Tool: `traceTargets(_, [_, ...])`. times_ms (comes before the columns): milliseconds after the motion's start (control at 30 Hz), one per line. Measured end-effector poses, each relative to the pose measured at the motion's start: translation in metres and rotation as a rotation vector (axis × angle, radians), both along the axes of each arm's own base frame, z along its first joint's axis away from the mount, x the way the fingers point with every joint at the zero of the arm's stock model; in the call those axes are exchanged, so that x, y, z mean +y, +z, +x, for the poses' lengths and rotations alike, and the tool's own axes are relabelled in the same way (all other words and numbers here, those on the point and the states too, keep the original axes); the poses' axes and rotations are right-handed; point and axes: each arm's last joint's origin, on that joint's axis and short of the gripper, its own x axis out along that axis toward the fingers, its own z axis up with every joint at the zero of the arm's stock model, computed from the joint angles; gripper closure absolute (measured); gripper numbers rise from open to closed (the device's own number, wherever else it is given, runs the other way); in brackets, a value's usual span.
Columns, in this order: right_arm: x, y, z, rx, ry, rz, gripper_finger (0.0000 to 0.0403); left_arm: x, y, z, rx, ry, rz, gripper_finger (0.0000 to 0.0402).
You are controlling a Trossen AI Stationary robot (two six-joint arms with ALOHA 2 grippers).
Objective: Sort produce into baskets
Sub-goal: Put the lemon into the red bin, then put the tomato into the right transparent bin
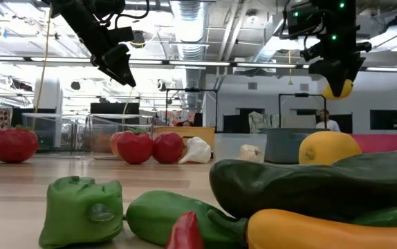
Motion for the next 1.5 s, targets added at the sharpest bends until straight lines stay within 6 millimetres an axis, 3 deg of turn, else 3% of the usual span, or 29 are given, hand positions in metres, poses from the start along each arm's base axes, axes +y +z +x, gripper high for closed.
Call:
traceTargets(367, [-0.012, 0.000, -0.007, -0.002, -0.055, 0.031, 0.0108, 0.000, 0.000, 0.000, 0.016, -0.016, 0.010, 0.0013])
traceTargets(533, [-0.013, 0.000, -0.007, -0.005, -0.059, 0.031, 0.0099, -0.008, 0.021, 0.000, 0.051, -0.053, -0.005, 0.0013])
traceTargets(700, [-0.013, 0.000, -0.007, -0.013, -0.059, 0.027, 0.0099, -0.026, 0.043, -0.003, 0.072, -0.141, -0.127, 0.0013])
traceTargets(833, [-0.014, 0.000, -0.006, -0.020, -0.059, 0.024, 0.0099, -0.043, 0.046, -0.009, 0.121, -0.208, -0.292, 0.0013])
traceTargets(1133, [-0.015, -0.001, -0.003, -0.054, -0.059, 0.008, 0.0099, -0.073, 0.024, -0.035, 0.364, 0.047, -0.612, 0.0013])
traceTargets(1500, [-0.016, 0.000, 0.000, -0.086, -0.057, -0.005, 0.0099, -0.087, -0.029, -0.045, 0.524, 0.241, -0.668, 0.0013])
